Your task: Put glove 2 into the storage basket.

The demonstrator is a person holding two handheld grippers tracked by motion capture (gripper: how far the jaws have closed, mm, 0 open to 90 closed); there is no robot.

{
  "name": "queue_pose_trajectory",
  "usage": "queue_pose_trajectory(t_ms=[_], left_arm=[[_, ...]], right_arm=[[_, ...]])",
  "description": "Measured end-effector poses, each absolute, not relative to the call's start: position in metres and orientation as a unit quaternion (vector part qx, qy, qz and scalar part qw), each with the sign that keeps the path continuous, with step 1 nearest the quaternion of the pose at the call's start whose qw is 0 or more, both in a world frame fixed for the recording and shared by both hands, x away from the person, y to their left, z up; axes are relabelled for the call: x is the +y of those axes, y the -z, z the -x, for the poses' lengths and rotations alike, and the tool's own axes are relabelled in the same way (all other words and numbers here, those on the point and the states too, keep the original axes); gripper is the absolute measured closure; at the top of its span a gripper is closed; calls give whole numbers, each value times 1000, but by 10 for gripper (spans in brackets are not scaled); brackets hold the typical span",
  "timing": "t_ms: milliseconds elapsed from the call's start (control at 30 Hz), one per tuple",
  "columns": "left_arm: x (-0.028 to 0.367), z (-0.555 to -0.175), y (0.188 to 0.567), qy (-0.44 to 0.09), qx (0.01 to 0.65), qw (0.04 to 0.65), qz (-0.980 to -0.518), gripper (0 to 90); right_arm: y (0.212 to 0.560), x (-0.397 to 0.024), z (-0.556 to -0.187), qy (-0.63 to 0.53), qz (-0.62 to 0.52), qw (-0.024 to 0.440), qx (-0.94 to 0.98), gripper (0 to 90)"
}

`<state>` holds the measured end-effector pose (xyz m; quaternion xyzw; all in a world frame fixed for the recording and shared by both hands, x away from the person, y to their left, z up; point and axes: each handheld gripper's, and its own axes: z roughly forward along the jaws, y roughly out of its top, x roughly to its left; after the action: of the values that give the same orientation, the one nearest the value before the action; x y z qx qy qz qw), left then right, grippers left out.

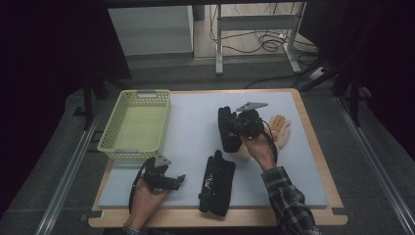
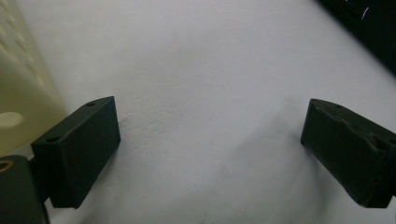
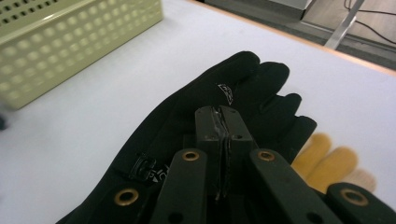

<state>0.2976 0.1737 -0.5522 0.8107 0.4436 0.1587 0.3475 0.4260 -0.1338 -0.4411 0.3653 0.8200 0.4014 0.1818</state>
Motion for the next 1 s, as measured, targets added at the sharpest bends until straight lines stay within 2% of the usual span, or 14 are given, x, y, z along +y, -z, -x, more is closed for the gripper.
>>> queue_pose_trajectory(t_ms=[233,533,667,733,833,933,1000], left_arm=[[174,-298,552,-160,444,349,-810,50],[174,-298,552,-159,443,347,-811,50],[173,-297,552,-160,445,349,-809,50],[173,-297,552,-160,445,349,-809,50],[173,-297,552,-160,445,349,-809,51],[173,-298,552,-159,445,349,-809,50],[173,-298,552,-159,445,349,-809,50]], right_arm=[[444,-135,-381,-422,-357,155,819,869],[448,-134,-314,-429,-339,147,825,868],[463,-127,-291,-422,-324,129,837,863],[475,-122,-290,-412,-316,111,847,827],[482,-122,-297,-402,-298,106,859,705],[480,-125,-306,-403,-282,109,864,668],[481,-125,-312,-400,-263,97,872,582]])
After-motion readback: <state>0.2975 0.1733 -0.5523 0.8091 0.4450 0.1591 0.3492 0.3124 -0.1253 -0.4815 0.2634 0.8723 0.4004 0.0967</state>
